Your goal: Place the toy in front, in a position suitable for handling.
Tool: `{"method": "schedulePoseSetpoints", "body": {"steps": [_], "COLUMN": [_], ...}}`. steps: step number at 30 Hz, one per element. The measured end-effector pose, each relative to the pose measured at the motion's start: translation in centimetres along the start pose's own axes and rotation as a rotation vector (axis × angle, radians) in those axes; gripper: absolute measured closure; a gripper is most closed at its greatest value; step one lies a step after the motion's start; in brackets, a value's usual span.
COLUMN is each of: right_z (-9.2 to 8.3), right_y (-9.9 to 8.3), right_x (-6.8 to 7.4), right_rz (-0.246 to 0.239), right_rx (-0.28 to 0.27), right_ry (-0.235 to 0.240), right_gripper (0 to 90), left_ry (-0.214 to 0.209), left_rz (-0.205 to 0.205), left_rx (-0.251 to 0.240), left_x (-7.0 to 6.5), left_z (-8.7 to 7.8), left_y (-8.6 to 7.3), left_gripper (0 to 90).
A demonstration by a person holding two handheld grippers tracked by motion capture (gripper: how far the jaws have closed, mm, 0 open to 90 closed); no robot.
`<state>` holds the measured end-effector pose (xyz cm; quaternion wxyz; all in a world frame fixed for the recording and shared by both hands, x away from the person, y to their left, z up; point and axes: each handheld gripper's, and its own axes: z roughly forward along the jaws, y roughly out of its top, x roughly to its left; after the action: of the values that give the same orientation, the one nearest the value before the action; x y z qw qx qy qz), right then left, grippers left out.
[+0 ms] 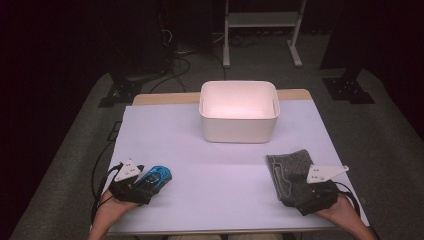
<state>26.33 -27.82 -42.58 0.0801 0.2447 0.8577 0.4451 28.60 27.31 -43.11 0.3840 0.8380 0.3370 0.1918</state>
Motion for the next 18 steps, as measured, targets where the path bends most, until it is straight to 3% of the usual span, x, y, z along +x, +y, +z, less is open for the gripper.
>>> {"method": "schedulePoseSetpoints", "body": {"steps": [10, 18], "right_z": [0.3, 0.5], "right_y": [0.0, 0.0], "right_x": [0.2, 0.3], "right_rz": [-0.014, -0.017], "right_rx": [0.017, 0.025], "right_ry": [0.01, 0.017], "right_gripper": [13.7, 13.8], "left_ry": [-0.01, -0.014], "left_rz": [-0.033, -0.02], "left_rx": [0.065, 0.113], "left_x": [0.8, 0.7], "left_z": [0.5, 1.3], "left_y": [-0.5, -0.2], "left_gripper": [4.3, 4.8]}}
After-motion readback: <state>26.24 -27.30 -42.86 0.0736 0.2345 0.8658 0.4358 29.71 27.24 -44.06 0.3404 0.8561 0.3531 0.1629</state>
